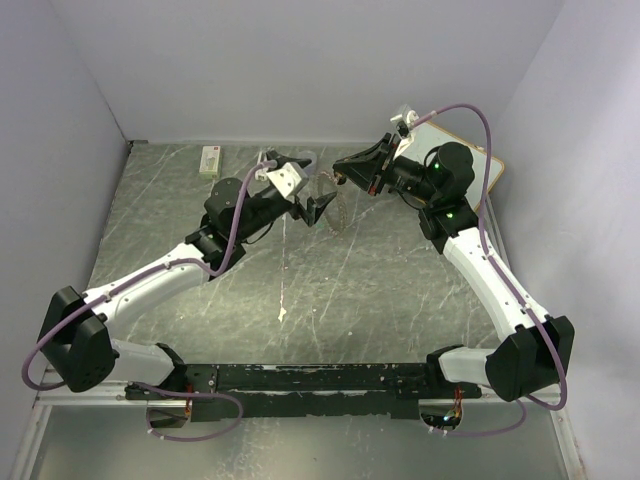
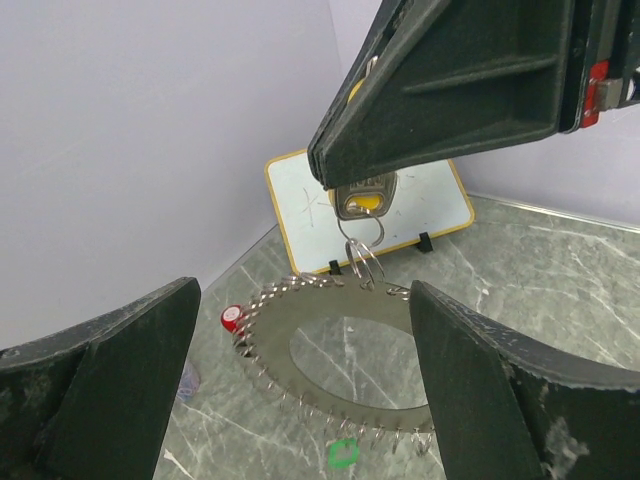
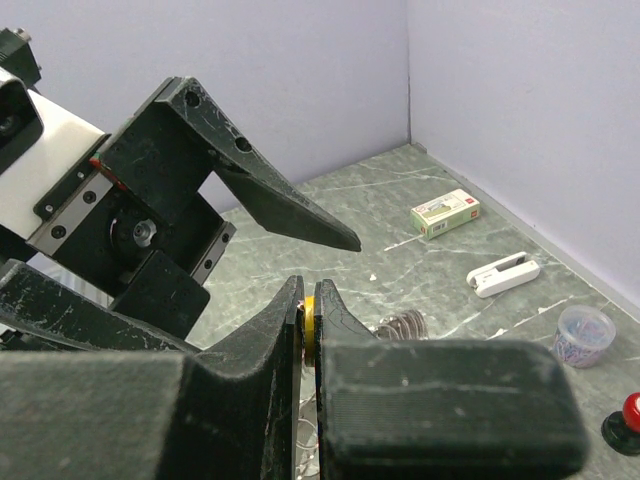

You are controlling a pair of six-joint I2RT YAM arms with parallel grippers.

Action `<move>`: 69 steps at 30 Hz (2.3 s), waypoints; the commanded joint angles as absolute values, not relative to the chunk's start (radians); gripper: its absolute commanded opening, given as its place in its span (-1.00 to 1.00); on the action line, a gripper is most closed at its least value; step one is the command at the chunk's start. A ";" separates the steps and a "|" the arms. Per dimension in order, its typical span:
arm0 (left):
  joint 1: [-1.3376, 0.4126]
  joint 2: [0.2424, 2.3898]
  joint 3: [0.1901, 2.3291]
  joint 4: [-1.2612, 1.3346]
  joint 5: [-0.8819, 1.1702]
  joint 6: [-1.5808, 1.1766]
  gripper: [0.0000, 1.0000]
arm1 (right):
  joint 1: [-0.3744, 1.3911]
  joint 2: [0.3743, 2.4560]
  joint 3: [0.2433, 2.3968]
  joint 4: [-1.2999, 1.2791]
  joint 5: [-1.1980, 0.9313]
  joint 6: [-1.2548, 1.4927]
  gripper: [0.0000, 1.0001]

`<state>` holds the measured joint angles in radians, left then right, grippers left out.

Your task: Put the keys on the keyring

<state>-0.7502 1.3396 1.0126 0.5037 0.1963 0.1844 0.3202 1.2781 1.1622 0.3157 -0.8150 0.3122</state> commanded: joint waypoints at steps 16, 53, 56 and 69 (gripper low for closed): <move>-0.761 1.403 1.108 0.538 0.233 0.185 0.84 | 0.323 1.267 1.181 0.345 -0.816 0.313 -1.00; -0.744 1.295 0.910 0.848 0.142 0.063 -0.86 | 0.320 1.248 1.076 0.353 -0.739 0.312 -1.00; -0.745 1.308 0.907 0.871 0.147 0.045 -0.87 | 0.319 1.252 1.074 0.361 -0.744 0.317 -1.00; -0.745 1.316 0.848 0.913 0.103 0.024 -0.86 | 0.319 1.225 1.131 0.290 -0.718 0.271 -1.00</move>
